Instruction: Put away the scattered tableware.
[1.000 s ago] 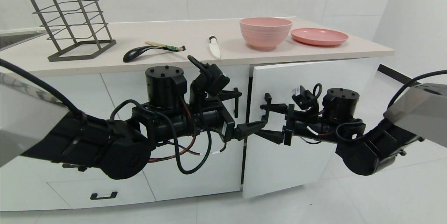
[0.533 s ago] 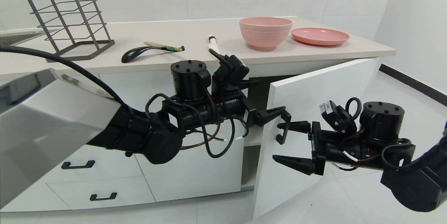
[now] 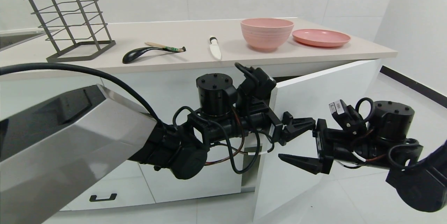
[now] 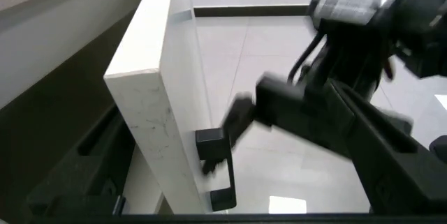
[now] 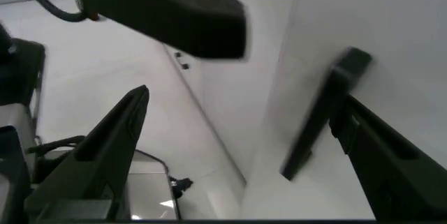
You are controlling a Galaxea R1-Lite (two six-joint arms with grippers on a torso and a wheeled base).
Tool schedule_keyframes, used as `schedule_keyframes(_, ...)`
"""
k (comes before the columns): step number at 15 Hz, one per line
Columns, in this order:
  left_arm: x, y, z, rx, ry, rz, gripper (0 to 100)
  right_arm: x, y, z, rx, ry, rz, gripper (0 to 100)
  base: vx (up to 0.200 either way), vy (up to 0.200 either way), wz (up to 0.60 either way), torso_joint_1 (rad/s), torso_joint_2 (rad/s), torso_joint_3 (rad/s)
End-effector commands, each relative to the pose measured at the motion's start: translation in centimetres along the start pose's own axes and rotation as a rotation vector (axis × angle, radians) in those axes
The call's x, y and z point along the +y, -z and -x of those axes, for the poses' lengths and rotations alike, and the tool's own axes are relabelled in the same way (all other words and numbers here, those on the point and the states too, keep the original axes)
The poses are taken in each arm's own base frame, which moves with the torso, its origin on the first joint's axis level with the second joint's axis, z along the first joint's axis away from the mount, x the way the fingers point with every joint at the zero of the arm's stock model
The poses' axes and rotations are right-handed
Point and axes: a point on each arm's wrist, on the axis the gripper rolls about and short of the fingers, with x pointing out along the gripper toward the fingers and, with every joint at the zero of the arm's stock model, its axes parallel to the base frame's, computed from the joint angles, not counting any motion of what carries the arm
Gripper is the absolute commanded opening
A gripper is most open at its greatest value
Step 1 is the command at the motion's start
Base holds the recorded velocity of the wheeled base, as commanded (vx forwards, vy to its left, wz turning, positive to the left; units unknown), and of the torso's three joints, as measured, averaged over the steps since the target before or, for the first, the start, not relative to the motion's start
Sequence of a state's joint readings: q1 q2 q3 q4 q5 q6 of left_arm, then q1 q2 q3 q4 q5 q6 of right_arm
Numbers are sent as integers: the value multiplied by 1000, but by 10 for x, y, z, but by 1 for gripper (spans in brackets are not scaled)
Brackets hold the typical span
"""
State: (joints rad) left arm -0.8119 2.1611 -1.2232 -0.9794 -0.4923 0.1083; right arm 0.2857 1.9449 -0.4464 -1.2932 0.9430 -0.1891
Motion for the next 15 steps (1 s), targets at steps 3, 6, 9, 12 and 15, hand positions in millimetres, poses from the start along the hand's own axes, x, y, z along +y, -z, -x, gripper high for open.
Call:
schedule_keyframes(3,-8,-4,-3,-9,19,-2,100,-15,12,17,28,97,-45,100,0,0,0,0,0,0)
schedule_keyframes(6,-6,-1,-8,-13,20,-5,100,-16,18,34,38,148,-66,100,0,0,0,0,0,0)
schedule_keyframes(9,-6,0,-9,-12,20,-3,100,-15,23,44,36,182,-65,100,0,0,0,0,0,0)
schedule_keyframes(12,-4,3,-8,-5,16,-1,100,-18,23,56,34,225,-48,100,0,0,0,0,0,0)
schedule_keyframes(15,-5,4,-6,-14,15,-6,100,16,6,64,15,198,-8,100,0,0,0,0,0,0)
